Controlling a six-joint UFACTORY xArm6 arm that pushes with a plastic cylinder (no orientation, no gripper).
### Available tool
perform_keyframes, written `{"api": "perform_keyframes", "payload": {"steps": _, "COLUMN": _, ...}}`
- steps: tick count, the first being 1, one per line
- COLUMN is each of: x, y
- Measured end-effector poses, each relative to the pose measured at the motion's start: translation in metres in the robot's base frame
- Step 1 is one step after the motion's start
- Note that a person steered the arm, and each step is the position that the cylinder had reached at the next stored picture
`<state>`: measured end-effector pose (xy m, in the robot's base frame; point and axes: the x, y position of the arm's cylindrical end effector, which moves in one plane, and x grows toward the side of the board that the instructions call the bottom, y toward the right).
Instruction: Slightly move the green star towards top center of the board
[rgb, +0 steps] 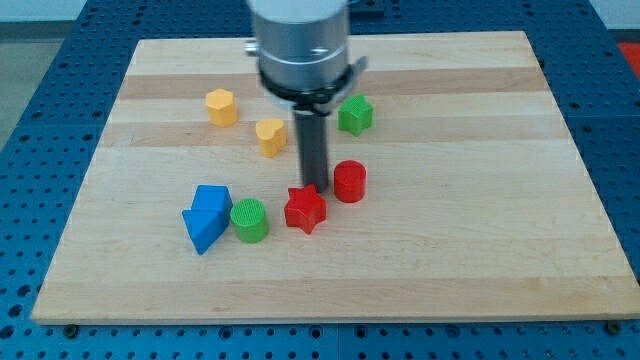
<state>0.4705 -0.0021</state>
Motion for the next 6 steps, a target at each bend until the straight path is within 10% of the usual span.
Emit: {"api": "perform_keyframes", "payload": {"steps": 6, "x": -0.093, "y": 0.032}}
